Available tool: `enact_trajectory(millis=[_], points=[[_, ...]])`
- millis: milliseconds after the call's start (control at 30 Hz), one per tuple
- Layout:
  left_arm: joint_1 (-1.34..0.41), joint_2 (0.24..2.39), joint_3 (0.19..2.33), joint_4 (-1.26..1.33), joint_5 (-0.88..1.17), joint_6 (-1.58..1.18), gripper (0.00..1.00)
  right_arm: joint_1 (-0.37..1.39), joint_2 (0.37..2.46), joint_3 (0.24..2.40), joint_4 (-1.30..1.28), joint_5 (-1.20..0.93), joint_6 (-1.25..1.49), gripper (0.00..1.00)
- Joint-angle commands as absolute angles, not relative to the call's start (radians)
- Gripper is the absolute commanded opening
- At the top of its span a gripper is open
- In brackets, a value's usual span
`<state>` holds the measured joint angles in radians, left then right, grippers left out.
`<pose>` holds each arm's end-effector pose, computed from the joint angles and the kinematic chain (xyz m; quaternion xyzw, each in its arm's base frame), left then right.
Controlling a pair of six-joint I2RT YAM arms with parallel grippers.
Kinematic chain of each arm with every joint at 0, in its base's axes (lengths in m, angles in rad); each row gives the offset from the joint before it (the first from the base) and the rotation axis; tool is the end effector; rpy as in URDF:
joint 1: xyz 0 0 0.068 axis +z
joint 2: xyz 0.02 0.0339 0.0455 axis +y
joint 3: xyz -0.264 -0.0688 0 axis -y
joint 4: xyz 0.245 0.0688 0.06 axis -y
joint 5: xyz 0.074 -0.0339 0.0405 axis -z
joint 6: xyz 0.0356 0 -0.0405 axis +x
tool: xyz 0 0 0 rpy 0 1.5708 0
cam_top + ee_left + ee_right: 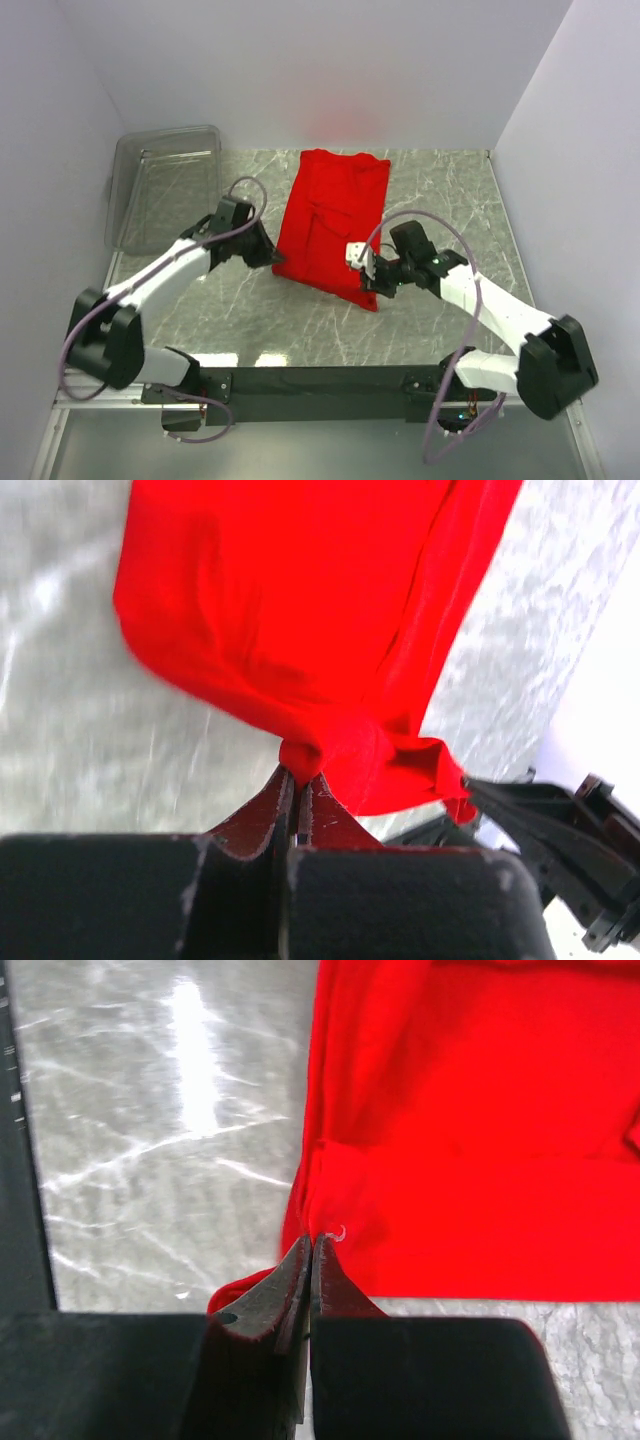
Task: Fold and stack the t-shirts
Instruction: Fold the T-shirt at the center of the board.
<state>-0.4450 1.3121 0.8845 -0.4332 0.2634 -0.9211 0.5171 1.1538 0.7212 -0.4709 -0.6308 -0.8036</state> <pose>0.2406 -0.1250 0.2395 -0.1748 0.9141 -0.3130 0.1896 0.1845 0.1291 0.2259 -0.6312 0.6471 0.2456 0.3500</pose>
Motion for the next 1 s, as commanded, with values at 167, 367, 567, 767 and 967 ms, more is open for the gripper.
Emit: enact_trajectory(millis=[167, 367, 567, 767, 967], points=[[-0.402, 1.640, 1.163, -0.394, 0.339, -0.801, 0.00, 0.397, 1.367, 0.888, -0.436, -0.703, -0.795, 0.00], [-0.371, 1.749, 1.267, -0.408, 0.319, -0.778, 0.00, 0.338, 1.497, 1.000, -0.433, -0.698, -0.778, 0.00], [-0.364, 1.819, 1.341, -0.419, 0.318, -0.765, 0.00, 0.313, 1.618, 1.097, -0.440, -0.675, -0.795, 0.00], [-0.350, 1.877, 1.400, -0.423, 0.318, -0.770, 0.00, 0.296, 1.696, 1.163, -0.449, -0.658, -0.802, 0.00], [-0.344, 1.930, 1.466, -0.442, 0.314, -0.761, 0.01, 0.285, 1.732, 1.212, -0.428, -0.623, -0.766, 0.00]])
